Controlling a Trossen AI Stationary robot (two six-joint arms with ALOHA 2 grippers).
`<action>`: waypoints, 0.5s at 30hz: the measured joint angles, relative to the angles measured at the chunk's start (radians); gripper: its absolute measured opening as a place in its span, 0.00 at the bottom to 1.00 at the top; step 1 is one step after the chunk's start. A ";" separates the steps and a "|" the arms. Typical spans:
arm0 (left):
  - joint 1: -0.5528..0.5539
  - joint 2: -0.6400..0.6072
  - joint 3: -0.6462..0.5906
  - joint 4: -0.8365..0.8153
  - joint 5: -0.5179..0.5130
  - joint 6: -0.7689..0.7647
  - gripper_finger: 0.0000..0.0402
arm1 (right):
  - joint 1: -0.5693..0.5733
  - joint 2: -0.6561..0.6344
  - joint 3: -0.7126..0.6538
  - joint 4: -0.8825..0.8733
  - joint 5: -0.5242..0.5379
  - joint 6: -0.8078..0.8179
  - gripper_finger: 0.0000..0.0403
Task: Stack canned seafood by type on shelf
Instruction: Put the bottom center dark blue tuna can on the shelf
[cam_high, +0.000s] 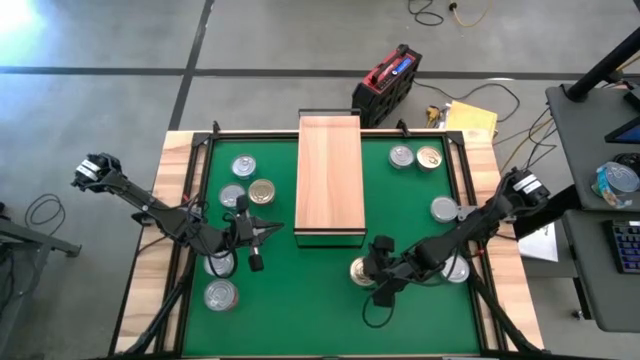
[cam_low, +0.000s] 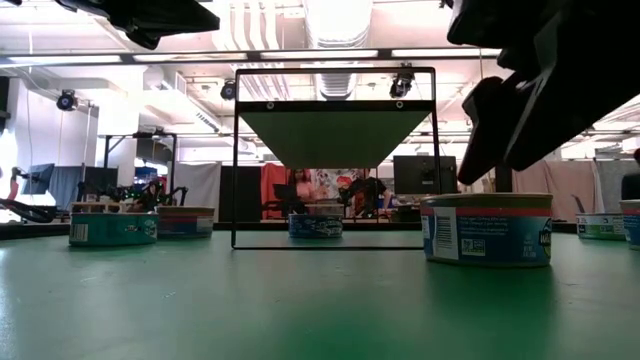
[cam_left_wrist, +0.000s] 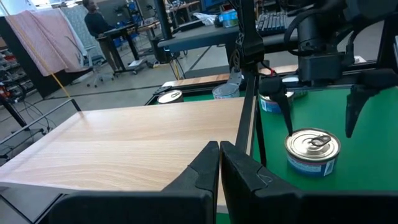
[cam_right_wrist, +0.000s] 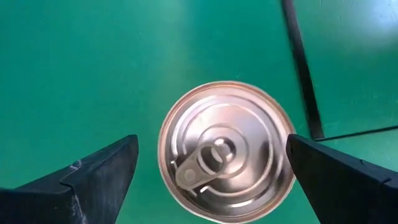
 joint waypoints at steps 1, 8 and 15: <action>0.000 0.000 0.000 0.000 0.000 0.000 0.00 | 0.000 0.000 0.000 0.000 0.000 0.000 0.99; 0.000 0.000 0.000 0.000 0.000 0.000 0.00 | -0.002 -0.001 0.001 0.016 0.000 0.008 0.99; 0.000 0.000 0.000 0.001 0.000 0.000 0.00 | -0.002 0.020 0.001 0.013 0.001 -0.011 0.99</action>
